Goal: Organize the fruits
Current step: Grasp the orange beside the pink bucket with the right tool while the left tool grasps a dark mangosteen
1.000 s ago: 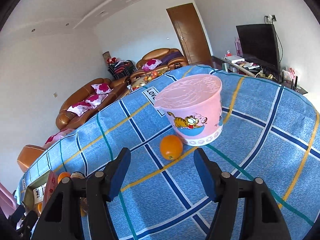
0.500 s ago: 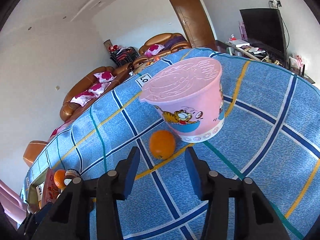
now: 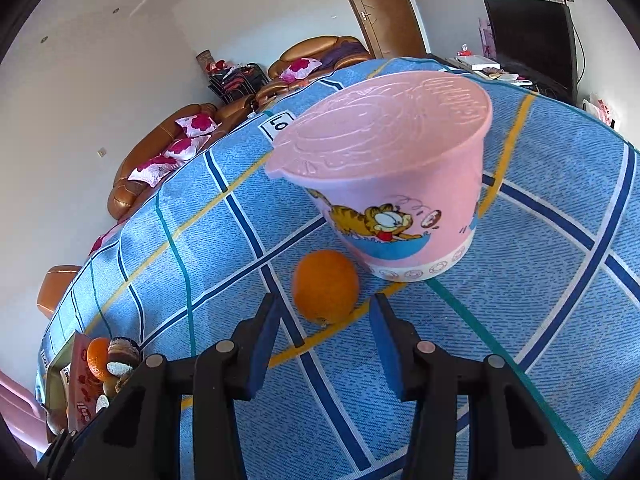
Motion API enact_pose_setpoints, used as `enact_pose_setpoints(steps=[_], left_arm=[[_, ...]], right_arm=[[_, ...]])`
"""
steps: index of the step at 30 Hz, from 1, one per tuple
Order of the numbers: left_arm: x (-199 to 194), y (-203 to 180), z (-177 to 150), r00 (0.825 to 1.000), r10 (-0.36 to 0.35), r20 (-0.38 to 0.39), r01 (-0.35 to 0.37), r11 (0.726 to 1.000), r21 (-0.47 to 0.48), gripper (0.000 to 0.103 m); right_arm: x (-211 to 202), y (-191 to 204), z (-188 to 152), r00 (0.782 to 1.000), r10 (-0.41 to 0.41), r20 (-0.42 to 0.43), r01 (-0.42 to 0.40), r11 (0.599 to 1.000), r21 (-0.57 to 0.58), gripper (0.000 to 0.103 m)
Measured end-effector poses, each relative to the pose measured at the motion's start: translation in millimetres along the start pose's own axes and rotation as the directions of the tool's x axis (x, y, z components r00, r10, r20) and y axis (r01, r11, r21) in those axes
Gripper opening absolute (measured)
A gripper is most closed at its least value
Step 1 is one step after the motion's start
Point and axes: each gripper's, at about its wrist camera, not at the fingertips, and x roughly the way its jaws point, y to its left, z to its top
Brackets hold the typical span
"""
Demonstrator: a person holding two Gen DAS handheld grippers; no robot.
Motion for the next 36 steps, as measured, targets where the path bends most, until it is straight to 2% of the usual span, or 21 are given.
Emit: enact_pose_setpoints(steps=[1,6,10,12,14,17,20,23,27,30,31,33,36], left_arm=[[1,-1,0,1.000,0.004,0.000,-0.004,1.000,0.009,0.062],[10,-14,0,0.995,0.098,0.003,-0.098,0.992,0.076,0.066],[20,-18,5,0.994,0.107,-0.015,-0.105,0.992,0.071,0.066],[23,-25,4,0.996,0.088,-0.031,-0.085,0.992,0.094,0.065],[22,-31,1,0.998,0.040,-0.056,-0.033,0.993,0.113,0.063],[23,-27,0,0.997,0.013,-0.077,-0.006,0.995,0.097,0.062],[30,-14,-1,0.994,0.004,-0.105,-0.001,0.999,0.032,0.056],[33,-18,2,0.996,0.047,-0.080,-0.043,0.998,0.045,0.056],[41,-24,5,0.994,0.060,-0.087,-0.055,0.997,0.060,0.055],[42,-25,5,0.994,0.066,-0.090,-0.060,0.996,0.062,0.038],[41,-24,4,0.994,0.060,-0.089,-0.055,0.997,0.058,0.038],[40,-21,4,0.995,0.042,-0.087,-0.038,0.998,0.043,0.038],[36,-14,4,0.998,0.005,-0.069,-0.005,1.000,0.003,0.038]], right_arm=[[1,0,0,1.000,0.001,-0.011,-0.001,1.000,-0.003,0.032],[-4,0,-2,1.000,-0.008,-0.009,0.007,1.000,-0.019,0.031],[-18,-2,-5,0.999,0.029,0.021,-0.029,1.000,-0.009,0.031],[-27,-1,-5,0.997,0.050,0.057,-0.049,0.999,-0.011,0.030],[-36,3,-4,0.993,0.054,0.101,-0.051,0.998,-0.031,0.018],[-41,9,-3,0.990,0.041,0.134,-0.033,0.998,-0.061,0.018],[-34,9,-4,0.994,0.029,0.104,-0.023,0.998,-0.064,0.018],[-30,-2,-2,0.994,0.079,0.070,-0.079,0.997,0.007,0.018],[-39,-33,1,0.984,0.142,0.112,-0.159,0.974,0.160,0.018],[-39,-58,1,0.976,0.175,0.127,-0.205,0.938,0.280,0.018],[-36,-62,1,0.976,0.180,0.122,-0.210,0.929,0.306,0.018],[-31,-61,1,0.975,0.195,0.108,-0.219,0.922,0.320,0.018],[-28,-41,3,0.972,0.215,0.095,-0.232,0.942,0.243,0.018]])
